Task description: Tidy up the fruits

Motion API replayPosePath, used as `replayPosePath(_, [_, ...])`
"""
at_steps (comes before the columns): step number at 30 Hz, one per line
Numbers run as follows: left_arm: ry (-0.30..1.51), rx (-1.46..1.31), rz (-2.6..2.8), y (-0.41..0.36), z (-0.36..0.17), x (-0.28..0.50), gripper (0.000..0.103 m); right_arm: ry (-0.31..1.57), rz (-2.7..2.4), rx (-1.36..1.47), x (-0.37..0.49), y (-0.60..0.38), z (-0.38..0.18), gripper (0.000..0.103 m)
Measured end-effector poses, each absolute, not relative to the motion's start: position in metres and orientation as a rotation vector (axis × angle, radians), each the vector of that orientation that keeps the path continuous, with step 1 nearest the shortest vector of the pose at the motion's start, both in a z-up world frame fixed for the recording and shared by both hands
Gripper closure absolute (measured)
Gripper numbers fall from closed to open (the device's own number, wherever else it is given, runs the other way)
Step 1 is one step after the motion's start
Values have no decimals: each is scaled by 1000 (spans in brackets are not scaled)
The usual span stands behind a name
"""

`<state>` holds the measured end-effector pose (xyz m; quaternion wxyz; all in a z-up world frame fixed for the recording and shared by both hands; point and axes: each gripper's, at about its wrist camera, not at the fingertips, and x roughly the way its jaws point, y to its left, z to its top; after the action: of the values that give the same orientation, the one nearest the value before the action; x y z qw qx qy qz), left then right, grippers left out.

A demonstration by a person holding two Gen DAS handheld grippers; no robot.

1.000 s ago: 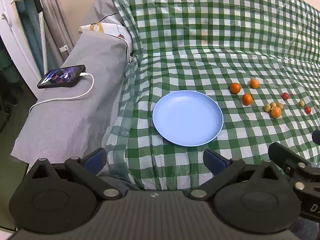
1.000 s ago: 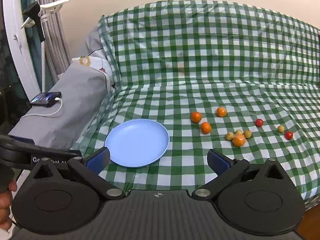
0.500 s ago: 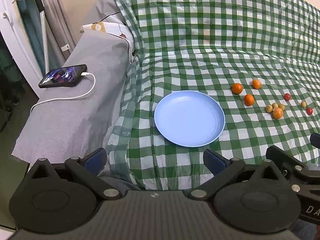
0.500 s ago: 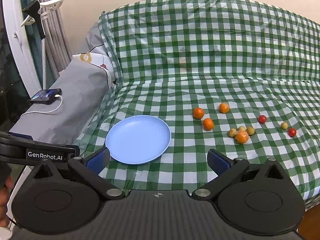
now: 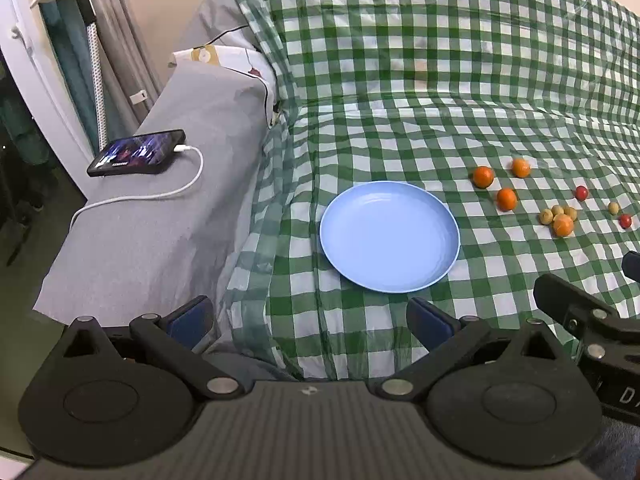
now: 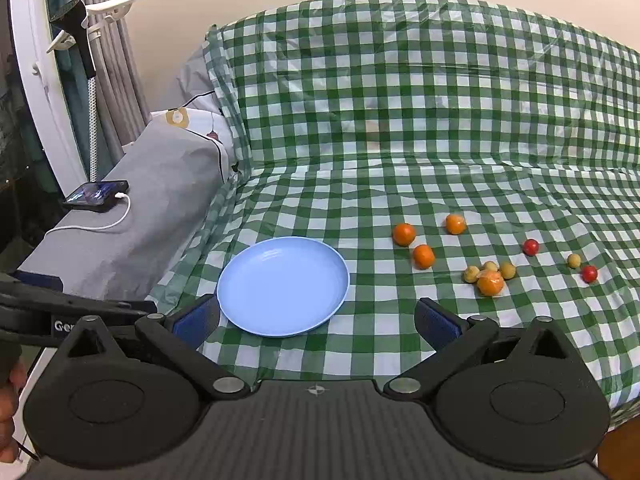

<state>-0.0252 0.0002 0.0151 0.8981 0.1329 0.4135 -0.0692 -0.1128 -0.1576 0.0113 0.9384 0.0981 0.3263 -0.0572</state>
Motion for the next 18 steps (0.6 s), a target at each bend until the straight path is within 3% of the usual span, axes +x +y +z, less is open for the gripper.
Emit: replayPosePath(18, [847, 282, -155, -4, 14, -24, 0, 655, -142, 220, -113, -164, 12, 0])
